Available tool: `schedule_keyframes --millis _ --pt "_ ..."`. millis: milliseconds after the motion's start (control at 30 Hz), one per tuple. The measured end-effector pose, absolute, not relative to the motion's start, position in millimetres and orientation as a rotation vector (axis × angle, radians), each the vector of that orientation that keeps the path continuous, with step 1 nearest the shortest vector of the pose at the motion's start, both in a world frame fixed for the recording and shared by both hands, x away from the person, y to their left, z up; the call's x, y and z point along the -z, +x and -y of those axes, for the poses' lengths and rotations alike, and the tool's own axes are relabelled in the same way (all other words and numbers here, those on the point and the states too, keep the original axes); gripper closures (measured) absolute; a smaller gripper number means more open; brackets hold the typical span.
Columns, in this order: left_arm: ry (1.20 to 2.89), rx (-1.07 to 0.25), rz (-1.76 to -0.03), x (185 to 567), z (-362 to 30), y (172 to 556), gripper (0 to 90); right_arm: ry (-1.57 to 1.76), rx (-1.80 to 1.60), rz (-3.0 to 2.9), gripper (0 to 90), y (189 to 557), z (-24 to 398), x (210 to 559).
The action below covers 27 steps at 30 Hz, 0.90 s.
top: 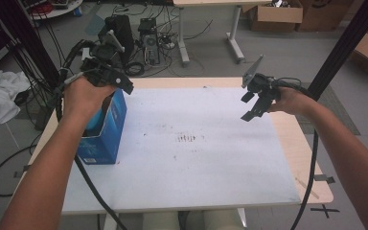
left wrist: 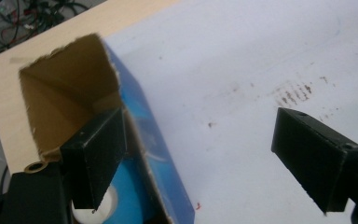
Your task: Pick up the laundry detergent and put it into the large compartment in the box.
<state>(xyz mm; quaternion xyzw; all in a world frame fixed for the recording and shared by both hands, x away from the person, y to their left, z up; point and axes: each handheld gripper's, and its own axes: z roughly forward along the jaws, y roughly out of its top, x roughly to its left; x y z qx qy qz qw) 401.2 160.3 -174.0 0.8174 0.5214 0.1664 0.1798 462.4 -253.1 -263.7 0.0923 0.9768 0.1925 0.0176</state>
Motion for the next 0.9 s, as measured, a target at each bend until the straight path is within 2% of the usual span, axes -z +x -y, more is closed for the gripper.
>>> schedule_keyframes --millis 900 --pt "2.635 -0.327 -0.891 180.9 -57.3 418.5 19.4 0.308 -0.599 -3.039 18.2 460.1 254.8 265.2"
